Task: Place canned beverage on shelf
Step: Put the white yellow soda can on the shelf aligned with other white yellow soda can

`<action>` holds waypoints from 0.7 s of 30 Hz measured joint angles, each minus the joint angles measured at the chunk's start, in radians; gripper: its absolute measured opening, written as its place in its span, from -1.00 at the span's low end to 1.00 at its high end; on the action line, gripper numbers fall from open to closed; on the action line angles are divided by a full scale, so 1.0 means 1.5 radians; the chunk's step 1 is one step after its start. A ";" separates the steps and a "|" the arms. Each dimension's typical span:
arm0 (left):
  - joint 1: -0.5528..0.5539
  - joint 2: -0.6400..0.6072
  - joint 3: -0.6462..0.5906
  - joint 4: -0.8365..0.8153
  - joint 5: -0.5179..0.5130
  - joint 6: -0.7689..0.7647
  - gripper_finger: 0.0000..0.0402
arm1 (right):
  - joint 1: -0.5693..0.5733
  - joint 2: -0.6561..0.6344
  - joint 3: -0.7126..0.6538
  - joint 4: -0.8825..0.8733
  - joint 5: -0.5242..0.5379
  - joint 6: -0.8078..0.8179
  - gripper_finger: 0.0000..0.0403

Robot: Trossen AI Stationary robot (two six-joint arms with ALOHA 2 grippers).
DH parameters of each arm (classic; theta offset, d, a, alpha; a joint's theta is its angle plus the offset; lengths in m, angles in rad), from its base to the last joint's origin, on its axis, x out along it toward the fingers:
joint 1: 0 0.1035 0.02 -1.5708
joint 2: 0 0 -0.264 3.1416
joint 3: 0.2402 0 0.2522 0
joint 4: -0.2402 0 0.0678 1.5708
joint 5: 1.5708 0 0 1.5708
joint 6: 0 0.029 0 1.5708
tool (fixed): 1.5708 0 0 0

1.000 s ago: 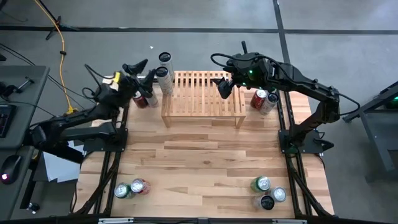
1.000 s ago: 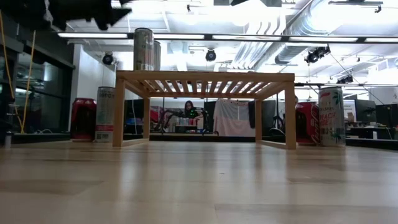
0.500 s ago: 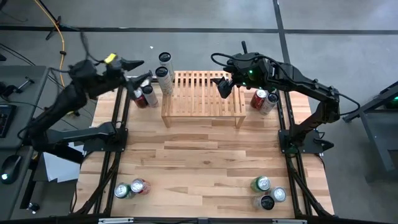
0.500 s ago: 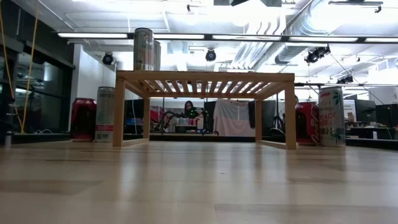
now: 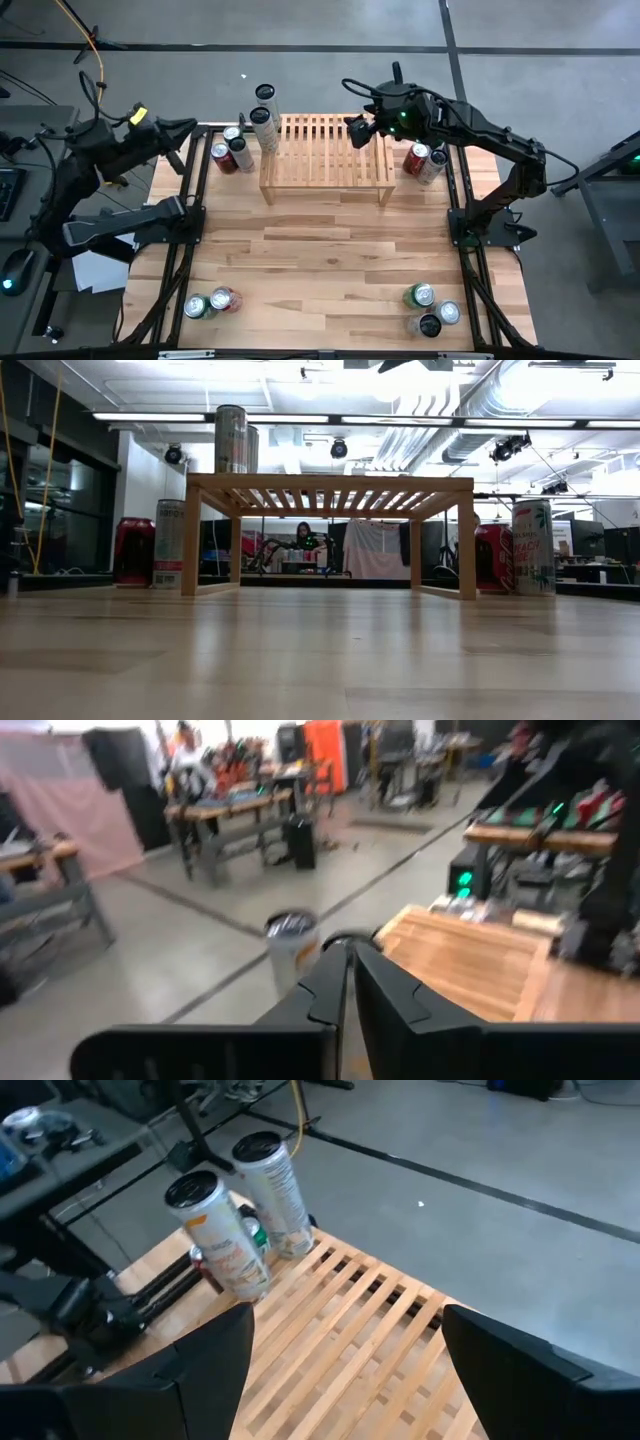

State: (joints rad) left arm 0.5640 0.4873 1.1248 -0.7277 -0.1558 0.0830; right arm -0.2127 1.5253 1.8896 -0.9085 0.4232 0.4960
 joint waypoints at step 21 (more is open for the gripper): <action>0.000 -0.066 -0.193 0.109 0.123 -0.087 -1.00 | -0.042 0.031 0.000 0.003 -0.009 0.053 0.54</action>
State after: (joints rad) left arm 0.5640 0.3886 0.8359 -0.5636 0.0290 -0.0477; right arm -0.2752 1.5720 1.8893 -0.9038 0.4104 0.5753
